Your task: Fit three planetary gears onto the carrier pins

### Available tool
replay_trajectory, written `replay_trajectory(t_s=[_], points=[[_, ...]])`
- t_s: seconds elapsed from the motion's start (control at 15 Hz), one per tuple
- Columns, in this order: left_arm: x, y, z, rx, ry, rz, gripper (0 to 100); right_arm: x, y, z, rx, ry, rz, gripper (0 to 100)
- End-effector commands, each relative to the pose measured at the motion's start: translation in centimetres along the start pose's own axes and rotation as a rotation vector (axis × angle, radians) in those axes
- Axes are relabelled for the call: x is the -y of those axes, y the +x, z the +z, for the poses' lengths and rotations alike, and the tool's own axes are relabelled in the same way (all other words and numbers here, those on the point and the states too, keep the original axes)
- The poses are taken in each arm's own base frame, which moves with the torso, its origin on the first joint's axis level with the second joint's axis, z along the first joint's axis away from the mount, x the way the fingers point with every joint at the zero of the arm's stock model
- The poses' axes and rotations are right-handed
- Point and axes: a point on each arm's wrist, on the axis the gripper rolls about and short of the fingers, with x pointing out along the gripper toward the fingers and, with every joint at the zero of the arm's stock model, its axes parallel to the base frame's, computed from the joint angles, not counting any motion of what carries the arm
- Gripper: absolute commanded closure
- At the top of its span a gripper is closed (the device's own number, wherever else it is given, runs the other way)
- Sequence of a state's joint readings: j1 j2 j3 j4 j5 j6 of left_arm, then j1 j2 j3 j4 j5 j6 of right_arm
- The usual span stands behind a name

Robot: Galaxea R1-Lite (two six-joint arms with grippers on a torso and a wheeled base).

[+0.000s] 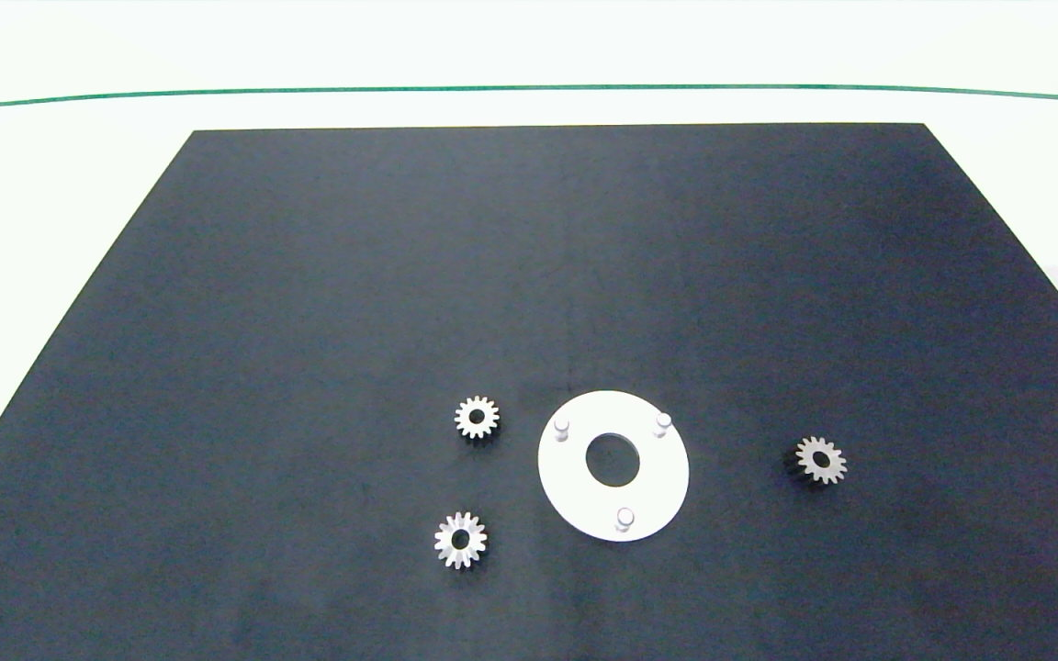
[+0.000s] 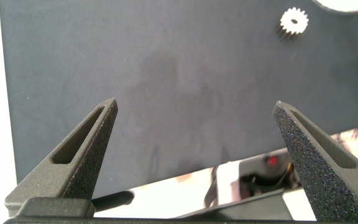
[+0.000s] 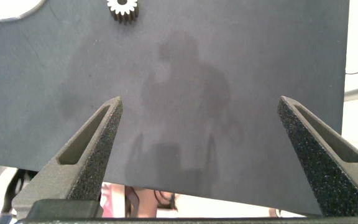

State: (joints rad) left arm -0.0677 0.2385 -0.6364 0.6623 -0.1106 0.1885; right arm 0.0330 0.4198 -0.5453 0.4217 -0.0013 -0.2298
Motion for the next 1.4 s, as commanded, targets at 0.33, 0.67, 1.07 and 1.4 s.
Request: replay_trajectory(t_s=[0.33, 0.67, 1.07, 1.4], points=[[-0.5, 1.5, 1.9, -0.093, 0.069, -0.006, 0, 1.3, 5.1, 7.0, -0.235, -0.13, 0.127, 0], [-0.5, 1.3, 1.8, -0.088, 0.069, 0.011, 0, 1.3, 9.0, 7.4, -0.351, -0.149, 0.175, 0], [-0.4, 1.1, 1.7, -0.078, 0.067, 0.015, 0, 1.2, 12.9, 8.0, -0.366, -0.166, 0.193, 0], [-0.4, 1.1, 1.7, -0.073, 0.067, 0.016, 0, 0.1, 14.6, 8.1, -0.339, -0.164, 0.349, 0]])
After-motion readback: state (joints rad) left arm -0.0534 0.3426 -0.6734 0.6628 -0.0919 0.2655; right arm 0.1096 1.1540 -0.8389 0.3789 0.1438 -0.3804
